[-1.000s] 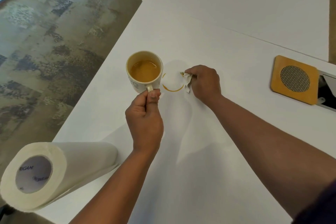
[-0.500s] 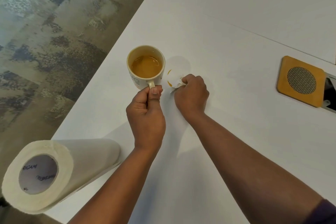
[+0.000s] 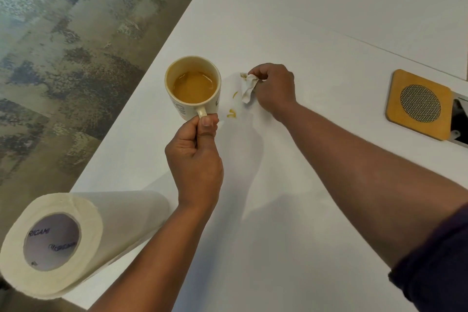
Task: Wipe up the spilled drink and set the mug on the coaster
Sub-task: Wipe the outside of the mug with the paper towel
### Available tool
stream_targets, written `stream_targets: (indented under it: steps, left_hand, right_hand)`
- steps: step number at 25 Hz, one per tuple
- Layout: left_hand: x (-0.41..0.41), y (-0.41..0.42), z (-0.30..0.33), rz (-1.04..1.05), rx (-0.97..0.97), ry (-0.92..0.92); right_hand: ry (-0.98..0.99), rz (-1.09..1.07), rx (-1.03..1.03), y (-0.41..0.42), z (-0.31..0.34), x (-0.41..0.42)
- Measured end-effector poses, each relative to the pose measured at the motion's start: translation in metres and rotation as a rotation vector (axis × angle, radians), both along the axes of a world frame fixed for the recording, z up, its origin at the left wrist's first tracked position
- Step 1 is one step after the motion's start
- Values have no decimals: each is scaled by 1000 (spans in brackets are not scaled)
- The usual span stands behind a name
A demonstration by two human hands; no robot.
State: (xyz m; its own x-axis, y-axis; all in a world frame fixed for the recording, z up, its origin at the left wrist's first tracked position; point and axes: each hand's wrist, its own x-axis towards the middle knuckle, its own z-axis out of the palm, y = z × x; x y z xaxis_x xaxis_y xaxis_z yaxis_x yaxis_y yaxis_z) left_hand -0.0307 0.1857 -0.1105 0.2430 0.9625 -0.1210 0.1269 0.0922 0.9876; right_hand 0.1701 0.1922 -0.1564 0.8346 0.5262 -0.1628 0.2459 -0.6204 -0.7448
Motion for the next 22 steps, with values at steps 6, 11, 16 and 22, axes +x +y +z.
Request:
stream_targets:
  steps: [6,11,16,22]
  left_hand:
    - [-3,-2,4,4,-10,5]
    - [-2,-6,6,-6,26,4]
    - [-1,-10,10,-13,24,1]
    - [1,-15,10,5,25,21]
  right_hand:
    - [-140,343,-154,16,1,-9]
    - [-158,637,-201,1,6,-27]
    - [142,656,-203,-35,23,-11]
    - [691,62,194,-56,27,0]
